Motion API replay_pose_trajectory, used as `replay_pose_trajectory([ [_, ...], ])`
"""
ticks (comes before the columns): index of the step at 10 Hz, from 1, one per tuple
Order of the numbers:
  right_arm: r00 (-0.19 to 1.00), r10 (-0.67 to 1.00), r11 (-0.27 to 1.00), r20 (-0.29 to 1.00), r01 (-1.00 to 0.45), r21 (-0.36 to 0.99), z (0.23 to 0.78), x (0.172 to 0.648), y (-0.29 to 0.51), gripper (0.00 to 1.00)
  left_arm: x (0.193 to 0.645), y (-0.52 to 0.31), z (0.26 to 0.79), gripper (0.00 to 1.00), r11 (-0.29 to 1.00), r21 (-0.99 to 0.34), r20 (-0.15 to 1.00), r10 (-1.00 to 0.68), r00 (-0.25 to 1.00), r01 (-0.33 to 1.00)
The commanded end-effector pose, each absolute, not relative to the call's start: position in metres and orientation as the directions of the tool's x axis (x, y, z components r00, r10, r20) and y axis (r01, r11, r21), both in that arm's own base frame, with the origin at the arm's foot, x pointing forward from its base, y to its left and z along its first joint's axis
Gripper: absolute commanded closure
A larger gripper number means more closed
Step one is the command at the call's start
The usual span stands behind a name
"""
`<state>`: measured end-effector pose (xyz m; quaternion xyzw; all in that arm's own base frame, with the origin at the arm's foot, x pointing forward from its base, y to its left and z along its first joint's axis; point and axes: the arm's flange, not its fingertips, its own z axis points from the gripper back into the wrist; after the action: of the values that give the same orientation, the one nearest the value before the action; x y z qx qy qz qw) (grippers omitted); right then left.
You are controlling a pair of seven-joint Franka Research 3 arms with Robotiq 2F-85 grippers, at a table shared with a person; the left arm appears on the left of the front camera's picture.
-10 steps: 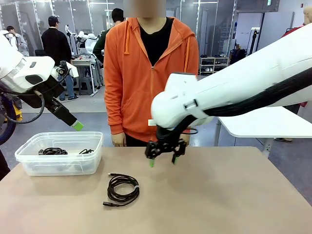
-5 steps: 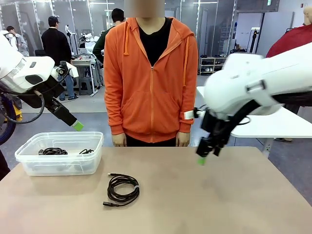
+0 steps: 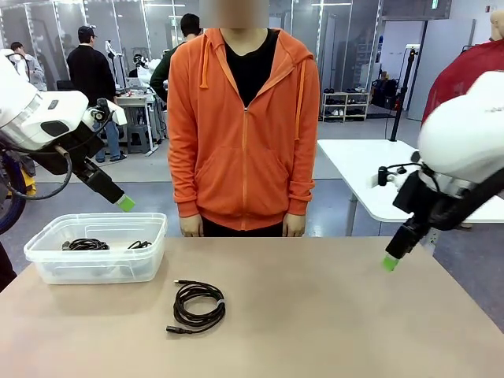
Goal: Organize and store the cables.
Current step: Place the USB Extension Cable into the Organizing box.
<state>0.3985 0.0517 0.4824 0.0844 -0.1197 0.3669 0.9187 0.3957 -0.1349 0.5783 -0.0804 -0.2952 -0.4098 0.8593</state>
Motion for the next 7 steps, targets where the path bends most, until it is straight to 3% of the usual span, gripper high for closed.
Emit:
replay_pose_trajectory([
  [1,0.69,0.613,0.742,0.385,-0.67,0.019,0.465,0.379,0.053,0.0,0.396,-0.135,0.578,0.0,0.656,0.109,0.57,-0.657,0.493,0.747],
  [4,0.676,0.624,0.69,0.393,-0.712,0.129,0.449,0.38,0.053,0.0,0.396,-0.135,0.578,0.0,0.656,0.109,0.57,-0.657,0.493,0.747],
  [5,0.695,0.623,0.733,0.36,-0.679,0.044,0.464,0.377,0.05,0.0,0.396,-0.135,0.578,0.0,0.656,0.109,0.57,-0.657,0.493,0.747],
  [6,0.695,0.623,0.733,0.36,-0.679,0.044,0.464,0.377,0.05,0.0,0.396,-0.135,0.578,0.0,0.651,0.104,0.573,-0.657,0.49,0.752],
  [7,0.695,0.623,0.733,0.36,-0.679,0.044,0.464,0.377,0.05,0.0,0.402,-0.131,0.582,0.0,0.63,0.12,0.469,-0.717,0.515,0.768],
])
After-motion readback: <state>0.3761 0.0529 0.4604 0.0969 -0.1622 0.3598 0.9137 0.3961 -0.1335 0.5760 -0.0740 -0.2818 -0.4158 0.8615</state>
